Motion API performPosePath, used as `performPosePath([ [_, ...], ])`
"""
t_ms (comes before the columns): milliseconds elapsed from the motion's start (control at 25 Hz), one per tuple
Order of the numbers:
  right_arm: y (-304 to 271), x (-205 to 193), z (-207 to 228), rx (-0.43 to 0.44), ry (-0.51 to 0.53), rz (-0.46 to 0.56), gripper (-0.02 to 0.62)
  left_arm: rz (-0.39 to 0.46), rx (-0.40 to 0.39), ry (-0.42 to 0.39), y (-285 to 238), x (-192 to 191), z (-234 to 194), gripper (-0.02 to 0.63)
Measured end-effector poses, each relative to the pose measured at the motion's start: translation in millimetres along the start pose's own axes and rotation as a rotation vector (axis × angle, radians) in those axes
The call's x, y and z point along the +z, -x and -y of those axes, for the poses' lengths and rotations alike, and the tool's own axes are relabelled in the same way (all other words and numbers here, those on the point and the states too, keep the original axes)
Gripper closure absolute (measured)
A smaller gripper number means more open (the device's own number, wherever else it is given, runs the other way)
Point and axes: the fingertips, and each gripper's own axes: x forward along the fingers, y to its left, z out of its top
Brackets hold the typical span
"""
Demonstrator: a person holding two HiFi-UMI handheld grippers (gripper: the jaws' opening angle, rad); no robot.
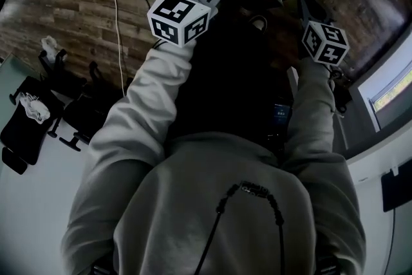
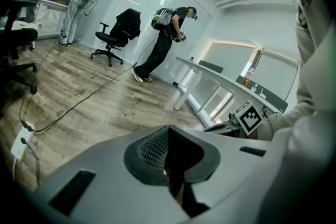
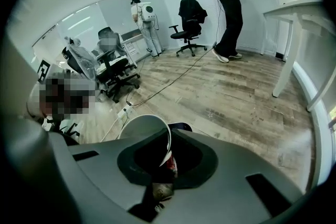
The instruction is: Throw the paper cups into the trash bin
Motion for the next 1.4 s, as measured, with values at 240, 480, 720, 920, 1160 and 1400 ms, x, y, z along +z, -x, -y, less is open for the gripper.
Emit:
performPosePath([
  [240, -10.5, -5.4, -1.7, 0.0, 0.017, -0.021, 0.555, 0.02, 0.015, 0.004, 2.5, 7.7, -9.5, 0.603],
  [480, -10.1, -13.2, -7.3, 0.04, -0.019, -0.037, 0.479, 0.021, 0.016, 0.015, 6.3, 8.7, -9.2, 0.603],
  [720, 5.1, -5.5, -10.5, 0.034, -0.026, -0.024, 0.479, 0.021, 0.012, 0.023, 12.8, 10.5, -5.2, 0.603],
  [920, 22.3, 0.0, -11.7, 0.04, -0.024, -0.016, 0.479, 0.015, 0.011, 0.038, 17.2, 14.0, 7.9, 0.603],
  [1160, 58.0, 18.8, -17.3, 0.033, -0.021, -0.002, 0.48, 0.008, -0.006, 0.057, 29.4, 21.7, 33.5, 0.603],
  [1400, 113.3, 52.2, -48.3, 0.1, -0.035, 0.006, 0.575, -0.003, -0.035, 0.024, 57.2, 64.8, 69.6, 0.603],
])
